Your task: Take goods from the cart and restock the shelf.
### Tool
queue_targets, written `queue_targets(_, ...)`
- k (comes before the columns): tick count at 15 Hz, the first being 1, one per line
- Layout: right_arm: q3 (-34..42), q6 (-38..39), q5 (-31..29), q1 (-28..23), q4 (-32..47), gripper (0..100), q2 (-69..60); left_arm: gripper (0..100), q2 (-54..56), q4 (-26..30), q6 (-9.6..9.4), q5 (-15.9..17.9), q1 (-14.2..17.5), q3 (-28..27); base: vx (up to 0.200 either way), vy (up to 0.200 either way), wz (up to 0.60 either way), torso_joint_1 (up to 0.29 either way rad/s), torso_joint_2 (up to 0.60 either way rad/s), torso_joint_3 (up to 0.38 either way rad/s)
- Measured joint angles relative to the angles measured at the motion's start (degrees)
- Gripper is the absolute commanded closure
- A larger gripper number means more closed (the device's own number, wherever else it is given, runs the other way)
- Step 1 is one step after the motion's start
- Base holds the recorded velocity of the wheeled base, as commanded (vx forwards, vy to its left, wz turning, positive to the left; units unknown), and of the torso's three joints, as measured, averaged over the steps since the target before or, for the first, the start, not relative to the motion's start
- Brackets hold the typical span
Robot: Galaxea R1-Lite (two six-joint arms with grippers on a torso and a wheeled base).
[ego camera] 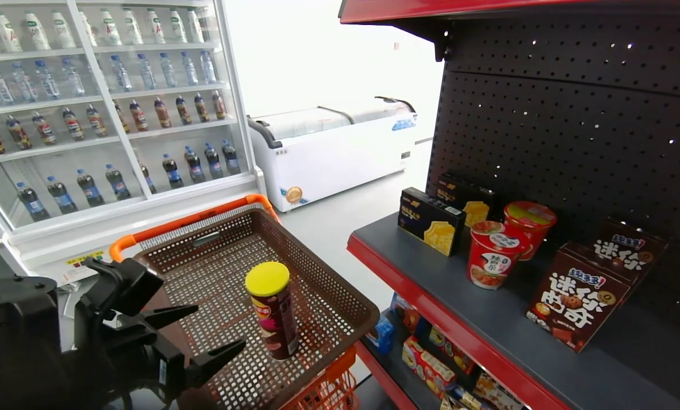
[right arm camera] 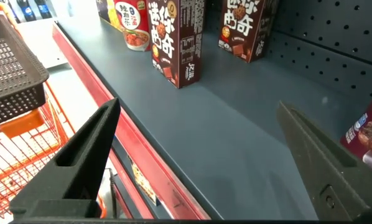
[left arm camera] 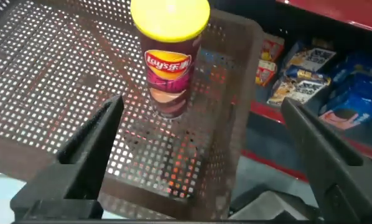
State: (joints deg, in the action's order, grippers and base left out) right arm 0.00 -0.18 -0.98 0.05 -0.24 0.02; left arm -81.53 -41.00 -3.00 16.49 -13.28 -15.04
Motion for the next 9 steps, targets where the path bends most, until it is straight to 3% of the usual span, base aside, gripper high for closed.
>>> queue_targets(9, 0.00, -0.02, -0.02, -0.05, 0.00, 0, 0.00, 0, -22.33, -23.76, -0.17, 0.01, -1.50, -0.88, 0.000, 0.000, 0.00, 0.000, 0.00, 0.000)
